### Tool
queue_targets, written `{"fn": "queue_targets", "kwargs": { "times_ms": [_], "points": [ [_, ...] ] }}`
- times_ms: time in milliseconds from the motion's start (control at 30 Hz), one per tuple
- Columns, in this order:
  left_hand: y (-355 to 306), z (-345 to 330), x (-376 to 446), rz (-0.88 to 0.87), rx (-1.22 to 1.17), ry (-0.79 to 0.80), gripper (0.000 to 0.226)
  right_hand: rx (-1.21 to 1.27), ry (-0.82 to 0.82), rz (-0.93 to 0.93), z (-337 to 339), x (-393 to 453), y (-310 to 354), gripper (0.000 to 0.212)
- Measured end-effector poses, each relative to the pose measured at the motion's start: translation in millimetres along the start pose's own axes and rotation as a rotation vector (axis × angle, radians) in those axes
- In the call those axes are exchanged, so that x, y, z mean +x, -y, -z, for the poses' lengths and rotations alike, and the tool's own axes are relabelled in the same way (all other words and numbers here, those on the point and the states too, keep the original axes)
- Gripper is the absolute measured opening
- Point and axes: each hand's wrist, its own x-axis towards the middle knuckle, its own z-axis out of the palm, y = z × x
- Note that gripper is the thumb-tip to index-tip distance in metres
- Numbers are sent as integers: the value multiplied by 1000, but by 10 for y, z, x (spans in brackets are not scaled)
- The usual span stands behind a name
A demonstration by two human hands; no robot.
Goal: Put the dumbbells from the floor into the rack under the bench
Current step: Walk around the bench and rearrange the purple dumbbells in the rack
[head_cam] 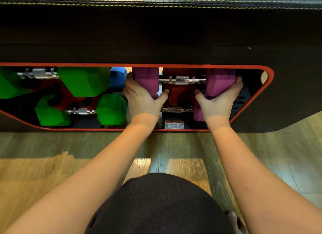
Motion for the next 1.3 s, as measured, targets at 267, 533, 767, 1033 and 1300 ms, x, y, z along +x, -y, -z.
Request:
{"fn": "queue_targets", "kwargs": {
  "times_ms": [267, 533, 767, 1033, 1300],
  "points": [
    [-5, -11, 1, -11, 16, 6, 100, 7, 4, -18, 17, 6, 2, 112],
    [-35, -9, -3, -6, -4, 11, 96, -21, -2, -44, 41, 9, 11, 115],
    [-21, 5, 6, 15, 3, 14, 103, -48, 9, -41, 39, -16, 52, 112],
    [-36, 25, -8, 33, 10, 25, 105, -60, 25, -49, 42, -14, 56, 112],
    [-39, 108, -26, 87, 47, 59, 114, -50, 53, -118, 61, -52, 95, 118]
  ]
}}
